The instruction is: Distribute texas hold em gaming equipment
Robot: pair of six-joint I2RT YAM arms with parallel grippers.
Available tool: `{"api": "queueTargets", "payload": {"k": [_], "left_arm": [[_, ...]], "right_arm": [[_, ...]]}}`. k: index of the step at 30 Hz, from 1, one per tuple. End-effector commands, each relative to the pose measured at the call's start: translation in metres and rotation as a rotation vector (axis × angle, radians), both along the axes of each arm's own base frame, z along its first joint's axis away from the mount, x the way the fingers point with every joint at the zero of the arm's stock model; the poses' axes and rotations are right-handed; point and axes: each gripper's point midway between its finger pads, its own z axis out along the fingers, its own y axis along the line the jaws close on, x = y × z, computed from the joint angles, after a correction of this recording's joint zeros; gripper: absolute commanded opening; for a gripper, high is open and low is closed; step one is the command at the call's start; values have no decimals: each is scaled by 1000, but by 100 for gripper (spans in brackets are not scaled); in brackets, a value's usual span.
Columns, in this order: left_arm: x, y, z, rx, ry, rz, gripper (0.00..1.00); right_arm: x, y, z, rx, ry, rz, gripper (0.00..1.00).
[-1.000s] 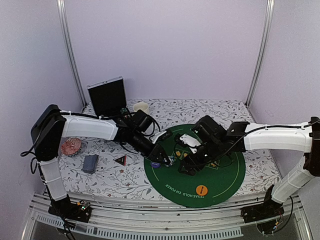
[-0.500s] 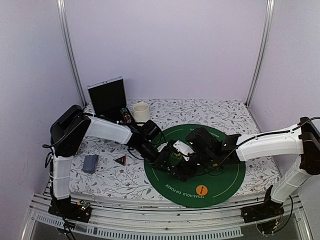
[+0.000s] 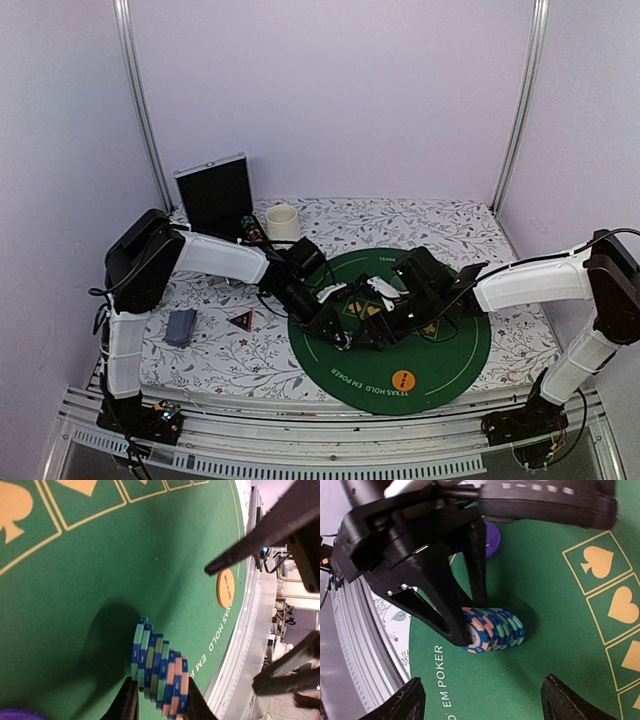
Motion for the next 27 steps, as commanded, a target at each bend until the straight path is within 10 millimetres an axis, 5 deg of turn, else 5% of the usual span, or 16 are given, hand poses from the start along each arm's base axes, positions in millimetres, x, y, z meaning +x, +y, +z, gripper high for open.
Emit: {"api": "queueTargets", "payload": {"k": [1,9,16,27], "left_arm": [[-10,32,-11,118,11,8,0],[-12,51,-9,159,5,29,0],[-13,81,-18,226,-4,69,0],[25,87,-30,257,-37,134,24]], "right_arm": [[-7,10,10,125,179,-48,77],[10,19,-4,157,284,-138,60],[5,41,-14,212,373,-108,55],[19,61,-28,198,379,-108,54]]}}
